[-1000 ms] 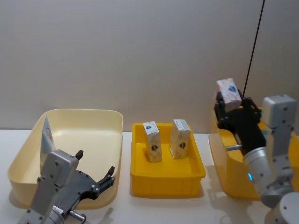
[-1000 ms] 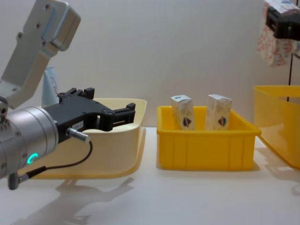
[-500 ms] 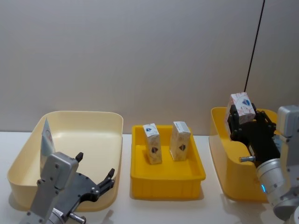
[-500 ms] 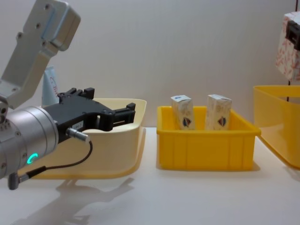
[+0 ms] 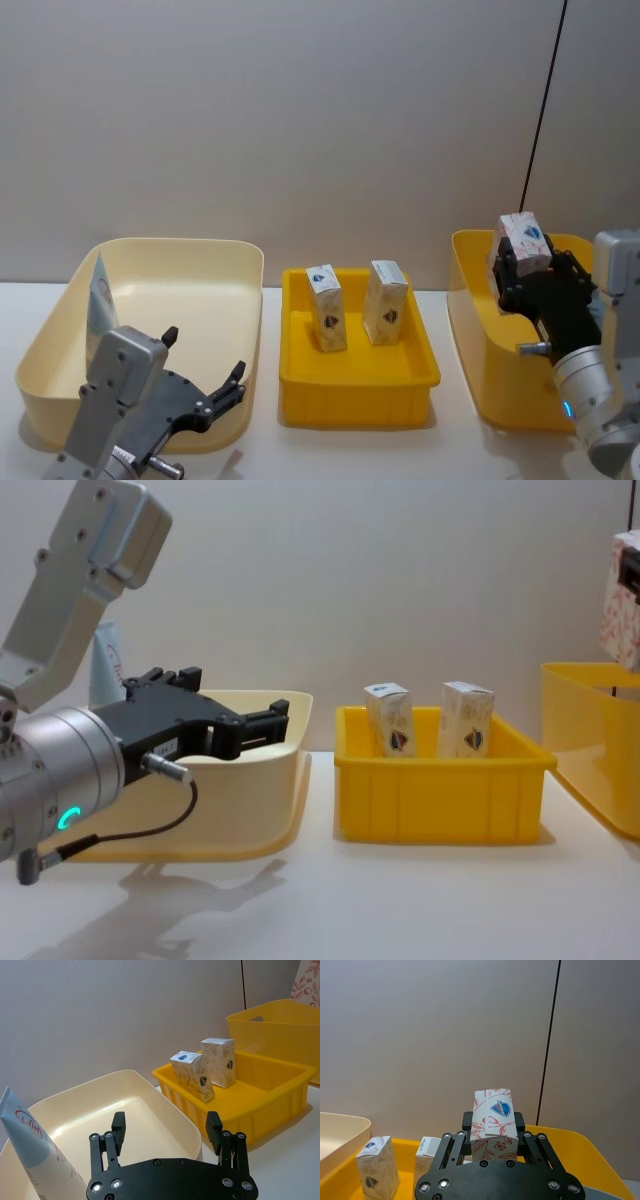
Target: Bimanual collaborative sorting of washing and personal care products
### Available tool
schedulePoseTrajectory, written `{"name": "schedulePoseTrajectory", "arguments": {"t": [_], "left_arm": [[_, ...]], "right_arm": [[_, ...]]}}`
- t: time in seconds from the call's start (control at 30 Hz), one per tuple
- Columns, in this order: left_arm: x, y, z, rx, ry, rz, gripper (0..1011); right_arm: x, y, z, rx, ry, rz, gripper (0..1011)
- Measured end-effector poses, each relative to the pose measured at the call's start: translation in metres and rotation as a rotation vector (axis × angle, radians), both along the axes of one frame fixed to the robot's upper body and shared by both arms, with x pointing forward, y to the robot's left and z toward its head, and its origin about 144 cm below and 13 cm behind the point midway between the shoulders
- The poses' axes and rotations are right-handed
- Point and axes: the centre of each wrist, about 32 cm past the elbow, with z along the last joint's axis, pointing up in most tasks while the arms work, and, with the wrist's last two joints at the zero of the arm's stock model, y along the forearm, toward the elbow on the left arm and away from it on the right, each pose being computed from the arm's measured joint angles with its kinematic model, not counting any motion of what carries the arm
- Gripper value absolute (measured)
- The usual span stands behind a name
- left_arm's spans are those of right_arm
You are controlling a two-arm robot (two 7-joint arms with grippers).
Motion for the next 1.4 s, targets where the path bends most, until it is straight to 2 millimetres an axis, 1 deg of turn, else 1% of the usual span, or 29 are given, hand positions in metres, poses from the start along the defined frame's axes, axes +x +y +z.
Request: {"name": "schedulePoseTrajectory", "arguments": {"t": [0.6, 0.7, 0.73, 0.77, 0.8, 0.83, 0.87, 0.97, 1.07, 1.13, 1.17, 1.27, 1.4], "left_arm": [[0.0000, 0.0000, 0.0000, 0.000, 0.000, 0.000, 1000], [0.0000, 0.0000, 0.0000, 0.000, 0.000, 0.000, 1000], [0.0000, 0.0000, 0.0000, 0.000, 0.000, 0.000, 1000], [0.0000, 0.0000, 0.0000, 0.000, 0.000, 0.000, 1000], [0.0000, 0.0000, 0.0000, 0.000, 0.000, 0.000, 1000], [0.0000, 0.0000, 0.0000, 0.000, 0.000, 0.000, 1000], [0.0000, 0.0000, 0.0000, 0.000, 0.000, 0.000, 1000], [0.0000, 0.0000, 0.0000, 0.000, 0.000, 0.000, 1000], [0.0000, 0.0000, 0.0000, 0.000, 0.000, 0.000, 1000], [0.0000, 0.0000, 0.0000, 0.000, 0.000, 0.000, 1000], [0.0000, 0.0000, 0.0000, 0.000, 0.000, 0.000, 1000], [0.0000, 0.0000, 0.0000, 0.000, 0.000, 0.000, 1000], [0.0000, 0.0000, 0.0000, 0.000, 0.000, 0.000, 1000]], "right_arm": [[-0.0004, -0.0039, -0.0036, 0.004, 0.040, -0.083, 453], [-0.0004, -0.0041, -0.0038, 0.004, 0.043, -0.089, 515], [-0.0004, -0.0043, -0.0039, 0.004, 0.044, -0.092, 556], [-0.0004, -0.0043, -0.0040, 0.004, 0.045, -0.093, 556], [-0.0004, -0.0042, -0.0040, 0.004, 0.046, -0.095, 630], [-0.0005, -0.0043, -0.0041, 0.004, 0.046, -0.096, 630], [-0.0005, -0.0044, -0.0041, 0.004, 0.047, -0.097, 697], [-0.0005, -0.0046, -0.0043, 0.005, 0.049, -0.101, 756], [-0.0005, -0.0047, -0.0045, 0.005, 0.051, -0.104, 866], [-0.0005, -0.0047, -0.0045, 0.005, 0.052, -0.105, 898], [-0.0005, -0.0047, -0.0046, 0.005, 0.052, -0.106, 941], [-0.0006, -0.0049, -0.0047, 0.005, 0.052, -0.107, 1001], [-0.0009, -0.0050, -0.0049, 0.005, 0.046, -0.103, 1001]]}}
